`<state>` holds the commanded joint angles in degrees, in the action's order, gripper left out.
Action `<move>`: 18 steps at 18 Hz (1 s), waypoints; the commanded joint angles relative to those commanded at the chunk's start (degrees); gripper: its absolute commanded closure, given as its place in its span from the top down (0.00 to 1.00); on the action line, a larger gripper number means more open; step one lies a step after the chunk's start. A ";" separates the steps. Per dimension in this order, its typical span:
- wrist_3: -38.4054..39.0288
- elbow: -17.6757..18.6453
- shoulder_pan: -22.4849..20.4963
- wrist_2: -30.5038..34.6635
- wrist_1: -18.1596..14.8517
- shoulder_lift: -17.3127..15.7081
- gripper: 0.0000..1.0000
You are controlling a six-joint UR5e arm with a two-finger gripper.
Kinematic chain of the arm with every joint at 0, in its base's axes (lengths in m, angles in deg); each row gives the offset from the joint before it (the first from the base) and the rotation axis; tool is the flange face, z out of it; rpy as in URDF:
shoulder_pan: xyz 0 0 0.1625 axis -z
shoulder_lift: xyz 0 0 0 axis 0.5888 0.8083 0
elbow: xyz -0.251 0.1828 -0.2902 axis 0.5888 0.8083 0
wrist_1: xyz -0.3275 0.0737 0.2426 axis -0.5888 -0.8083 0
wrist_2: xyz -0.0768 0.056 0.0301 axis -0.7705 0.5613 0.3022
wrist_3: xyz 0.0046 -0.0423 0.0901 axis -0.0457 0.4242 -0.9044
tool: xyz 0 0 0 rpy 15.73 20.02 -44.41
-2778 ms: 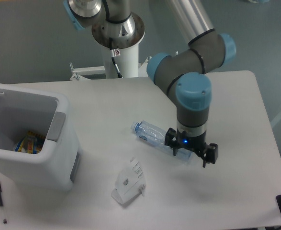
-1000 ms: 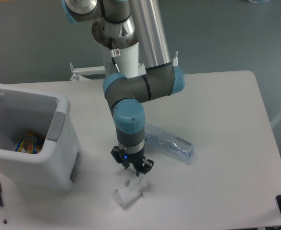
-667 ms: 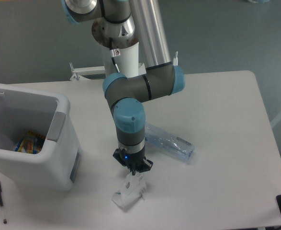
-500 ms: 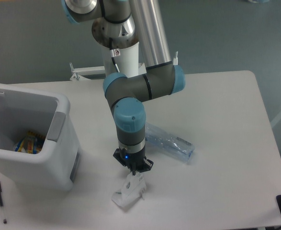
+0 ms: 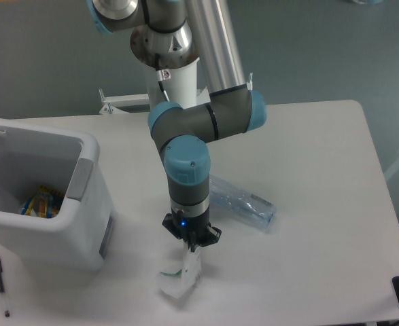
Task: Place the trash in the trash can
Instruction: 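Lower the gripper and grasp the white paper packet, then lift the paper packet and carry it over the white bin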
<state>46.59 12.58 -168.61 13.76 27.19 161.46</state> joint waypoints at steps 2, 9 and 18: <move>0.18 -0.88 -0.18 -0.09 0.00 -0.53 0.00; 6.15 -2.29 -2.37 -4.64 0.00 -3.95 0.00; 9.41 -2.20 -3.08 -16.78 -0.09 -11.42 0.00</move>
<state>55.99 10.38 -171.69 -3.02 27.10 150.04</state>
